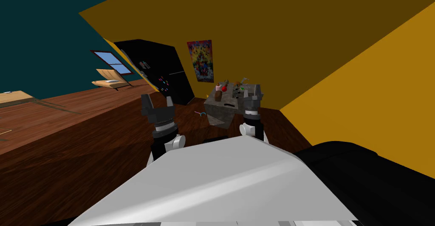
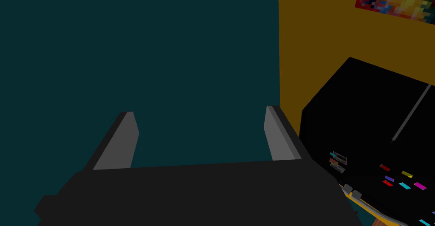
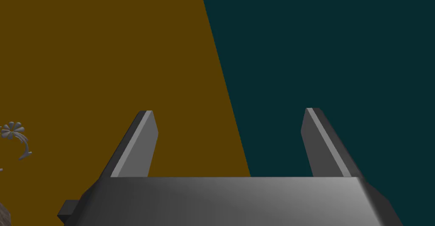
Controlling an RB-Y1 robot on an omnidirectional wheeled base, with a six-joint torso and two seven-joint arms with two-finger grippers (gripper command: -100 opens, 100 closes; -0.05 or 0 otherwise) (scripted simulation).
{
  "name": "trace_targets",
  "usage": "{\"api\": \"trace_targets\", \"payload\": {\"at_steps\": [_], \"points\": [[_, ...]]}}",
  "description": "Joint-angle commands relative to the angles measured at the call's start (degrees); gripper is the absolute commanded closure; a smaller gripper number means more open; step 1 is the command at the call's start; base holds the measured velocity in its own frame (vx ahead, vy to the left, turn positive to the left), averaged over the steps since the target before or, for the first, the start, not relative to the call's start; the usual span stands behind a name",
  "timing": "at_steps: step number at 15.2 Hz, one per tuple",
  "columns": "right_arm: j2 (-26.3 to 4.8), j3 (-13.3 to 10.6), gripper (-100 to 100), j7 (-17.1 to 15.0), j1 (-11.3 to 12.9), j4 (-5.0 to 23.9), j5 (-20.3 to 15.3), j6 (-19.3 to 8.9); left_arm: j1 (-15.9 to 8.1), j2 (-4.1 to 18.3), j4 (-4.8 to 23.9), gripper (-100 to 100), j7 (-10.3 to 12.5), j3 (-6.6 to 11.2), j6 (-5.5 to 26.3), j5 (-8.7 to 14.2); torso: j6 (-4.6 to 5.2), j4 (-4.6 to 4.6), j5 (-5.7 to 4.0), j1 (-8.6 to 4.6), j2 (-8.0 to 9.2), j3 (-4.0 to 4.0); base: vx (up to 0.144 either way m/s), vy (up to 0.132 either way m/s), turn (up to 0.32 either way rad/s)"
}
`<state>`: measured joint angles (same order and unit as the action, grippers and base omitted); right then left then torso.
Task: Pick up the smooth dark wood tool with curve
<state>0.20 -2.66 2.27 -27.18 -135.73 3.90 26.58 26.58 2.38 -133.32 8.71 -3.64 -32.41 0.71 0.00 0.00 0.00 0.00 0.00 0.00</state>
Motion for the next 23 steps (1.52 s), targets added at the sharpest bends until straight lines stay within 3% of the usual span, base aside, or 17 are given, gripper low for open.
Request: {"api": "trace_targets", "payload": {"at_steps": [1,10,23], "points": [[-2.2,-0.2,-100,0.1,-0.1,0.7,-0.3,0.2,0.0,0.0,0.0,0,0.0,0.00,0.0,0.0,0.00,0.00,0.00,0.00,0.00,0.00,0.006,0.007,0.012],[-12.2,-2.1,-100,1.3,-1.3,6.0,-2.4,1.5,0.0,0.0,0.0,0,0.0,0.00,0.0,0.0,-0.01,-0.03,0.03,0.17,-0.11,-0.07,0.023,0.035,0.030],[-28.2,-6.3,-100,3.9,-3.8,18.1,-7.1,4.6,0.0,0.0,0.0,0,0.0,-0.01,0.0,0.0,-0.01,-0.03,0.05,0.26,-0.09,-0.06,0.026,0.061,0.042]]}}
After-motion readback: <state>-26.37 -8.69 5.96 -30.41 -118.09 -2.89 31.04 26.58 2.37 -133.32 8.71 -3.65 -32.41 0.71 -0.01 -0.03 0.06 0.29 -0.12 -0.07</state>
